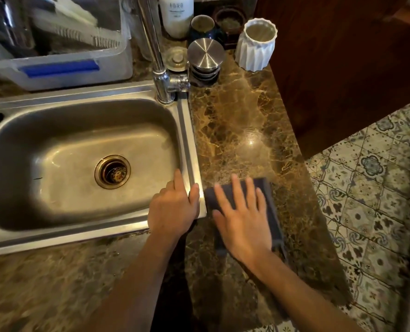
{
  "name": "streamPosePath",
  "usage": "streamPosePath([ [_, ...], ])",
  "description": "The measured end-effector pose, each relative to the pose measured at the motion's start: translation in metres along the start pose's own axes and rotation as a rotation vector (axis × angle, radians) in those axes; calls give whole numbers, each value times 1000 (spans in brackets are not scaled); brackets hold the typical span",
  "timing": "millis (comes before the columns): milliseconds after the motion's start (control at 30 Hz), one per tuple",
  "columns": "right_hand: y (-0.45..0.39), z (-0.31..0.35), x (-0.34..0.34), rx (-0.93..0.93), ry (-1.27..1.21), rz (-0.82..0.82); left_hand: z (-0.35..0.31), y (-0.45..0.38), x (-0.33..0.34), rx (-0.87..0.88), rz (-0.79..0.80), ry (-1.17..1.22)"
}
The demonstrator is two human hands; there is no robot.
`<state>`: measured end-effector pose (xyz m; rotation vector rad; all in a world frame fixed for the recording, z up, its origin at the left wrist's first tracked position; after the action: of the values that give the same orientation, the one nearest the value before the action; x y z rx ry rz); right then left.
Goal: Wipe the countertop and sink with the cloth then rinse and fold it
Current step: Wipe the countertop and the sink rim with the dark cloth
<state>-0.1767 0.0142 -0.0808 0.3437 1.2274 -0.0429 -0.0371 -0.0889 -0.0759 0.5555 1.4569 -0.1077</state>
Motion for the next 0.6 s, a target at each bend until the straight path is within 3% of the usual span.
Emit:
streamPosePath([
  [167, -95, -6, -17, -187, 33, -11, -1, -1, 3, -35, -86, 62],
  [267, -109, -62, -37, -72, 37, -94, 2, -5, 7, -25, -77, 52],
  [400, -82, -131, -52, 136, 25, -174, 2, -3, 18, 63, -38, -155],
  [533, -40, -138, -42, 226, -8, -188, 1, -4, 6, -127, -33, 134],
  [600, -12, -121, -34, 243, 17, -177, 1, -5, 9, -125, -63, 133],
])
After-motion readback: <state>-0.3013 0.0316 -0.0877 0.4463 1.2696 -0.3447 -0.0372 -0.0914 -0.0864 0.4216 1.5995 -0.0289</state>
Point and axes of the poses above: each hand's wrist, its own y-axis away from the middle knuckle, its own x-axis out of the palm, z = x × y, the point moved 2 cm from there along -y, towards the middle knuckle, and after that the axes turned 11 degrees about -y, right-handed, at the moved point
